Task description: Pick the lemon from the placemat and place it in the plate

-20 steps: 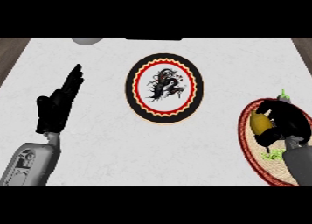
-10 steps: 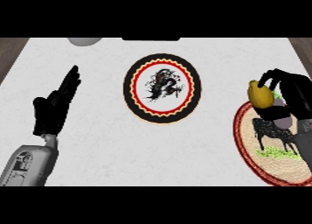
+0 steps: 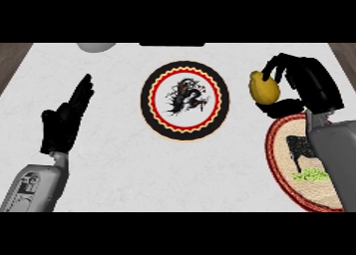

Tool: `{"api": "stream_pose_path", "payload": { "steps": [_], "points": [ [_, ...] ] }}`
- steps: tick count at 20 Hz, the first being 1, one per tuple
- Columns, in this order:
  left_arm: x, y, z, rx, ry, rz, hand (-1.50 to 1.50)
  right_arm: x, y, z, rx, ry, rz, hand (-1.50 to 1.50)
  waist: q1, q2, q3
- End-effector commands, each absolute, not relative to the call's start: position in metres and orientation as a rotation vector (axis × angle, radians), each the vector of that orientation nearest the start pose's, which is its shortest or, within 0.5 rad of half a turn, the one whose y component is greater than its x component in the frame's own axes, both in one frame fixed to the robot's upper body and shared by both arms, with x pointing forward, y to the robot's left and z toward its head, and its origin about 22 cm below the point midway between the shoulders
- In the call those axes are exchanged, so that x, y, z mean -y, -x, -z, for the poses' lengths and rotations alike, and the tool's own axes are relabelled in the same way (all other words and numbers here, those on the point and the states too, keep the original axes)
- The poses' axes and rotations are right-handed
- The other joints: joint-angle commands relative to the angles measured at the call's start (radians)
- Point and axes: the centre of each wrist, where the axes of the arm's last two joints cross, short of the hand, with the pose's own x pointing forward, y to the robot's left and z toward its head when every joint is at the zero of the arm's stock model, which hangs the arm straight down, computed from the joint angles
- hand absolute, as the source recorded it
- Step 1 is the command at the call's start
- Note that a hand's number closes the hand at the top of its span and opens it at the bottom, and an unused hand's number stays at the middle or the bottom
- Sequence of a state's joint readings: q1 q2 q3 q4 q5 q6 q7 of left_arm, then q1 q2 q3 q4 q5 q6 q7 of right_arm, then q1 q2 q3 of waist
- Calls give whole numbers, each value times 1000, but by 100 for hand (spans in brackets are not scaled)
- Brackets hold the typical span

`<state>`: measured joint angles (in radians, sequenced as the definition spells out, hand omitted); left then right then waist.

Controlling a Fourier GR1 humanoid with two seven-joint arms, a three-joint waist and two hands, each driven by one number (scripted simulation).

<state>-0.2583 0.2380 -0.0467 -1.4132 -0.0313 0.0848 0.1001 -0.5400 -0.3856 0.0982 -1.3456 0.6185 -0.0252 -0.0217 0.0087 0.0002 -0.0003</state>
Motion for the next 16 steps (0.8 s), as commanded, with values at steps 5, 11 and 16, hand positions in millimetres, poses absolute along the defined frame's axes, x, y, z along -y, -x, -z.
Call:
{"api": "stream_pose_path", "payload": {
  "steps": [5,11,16],
  "points": [
    [-246,-317,-38,1560,-214,219,0,143,-384,-123,1763,619,-945,150,4,4,0],
    [-254,-303,-20,1560,-207,228,0,103,-401,-89,1735,574,-978,150,8,6,0],
    [-241,-309,-36,1571,-192,240,0,72,-402,-60,1607,742,-1153,150,26,10,0]
  ]
}}
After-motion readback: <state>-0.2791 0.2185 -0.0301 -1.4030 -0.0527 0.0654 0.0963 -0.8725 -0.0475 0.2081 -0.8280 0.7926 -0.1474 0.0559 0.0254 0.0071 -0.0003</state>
